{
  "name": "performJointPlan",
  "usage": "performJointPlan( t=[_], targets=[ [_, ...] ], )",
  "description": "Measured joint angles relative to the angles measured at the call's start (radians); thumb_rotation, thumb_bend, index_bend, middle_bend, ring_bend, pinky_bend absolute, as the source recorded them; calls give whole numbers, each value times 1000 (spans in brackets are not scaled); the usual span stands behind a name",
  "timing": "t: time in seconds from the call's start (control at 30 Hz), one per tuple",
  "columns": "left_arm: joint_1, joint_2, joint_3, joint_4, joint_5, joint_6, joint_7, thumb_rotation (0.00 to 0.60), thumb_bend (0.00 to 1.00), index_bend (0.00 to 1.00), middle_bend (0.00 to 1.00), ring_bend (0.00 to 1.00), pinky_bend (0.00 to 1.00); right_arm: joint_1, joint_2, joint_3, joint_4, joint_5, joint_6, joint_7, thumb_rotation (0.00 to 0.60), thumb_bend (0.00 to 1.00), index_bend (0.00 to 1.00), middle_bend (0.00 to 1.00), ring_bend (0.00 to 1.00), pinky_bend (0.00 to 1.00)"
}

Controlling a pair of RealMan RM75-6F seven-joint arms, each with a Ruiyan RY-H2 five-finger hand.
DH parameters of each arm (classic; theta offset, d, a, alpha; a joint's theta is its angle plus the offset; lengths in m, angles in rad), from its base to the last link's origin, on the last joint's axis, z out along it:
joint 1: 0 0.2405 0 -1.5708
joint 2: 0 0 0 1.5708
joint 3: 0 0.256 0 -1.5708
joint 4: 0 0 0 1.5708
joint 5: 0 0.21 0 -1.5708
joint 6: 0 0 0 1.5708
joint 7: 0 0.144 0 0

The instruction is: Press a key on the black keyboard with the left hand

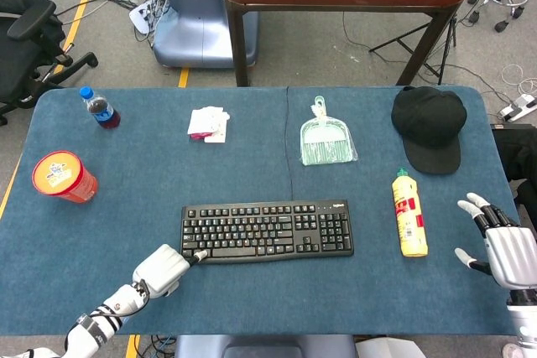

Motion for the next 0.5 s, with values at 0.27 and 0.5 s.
performJointPlan(
  t=[0.27,0.5],
  targets=[
    [-13,2,10,-16,-26,1,27,600,310,144,915,971,1000,-1,-1,0,3,3,-1,2,600,41,241,175,222,517],
    [-25,-1,12,-25,-37,4,40,600,310,145,916,971,1000,0,-7,-2,9,2,-3,7,600,41,241,175,222,516]
  ],
)
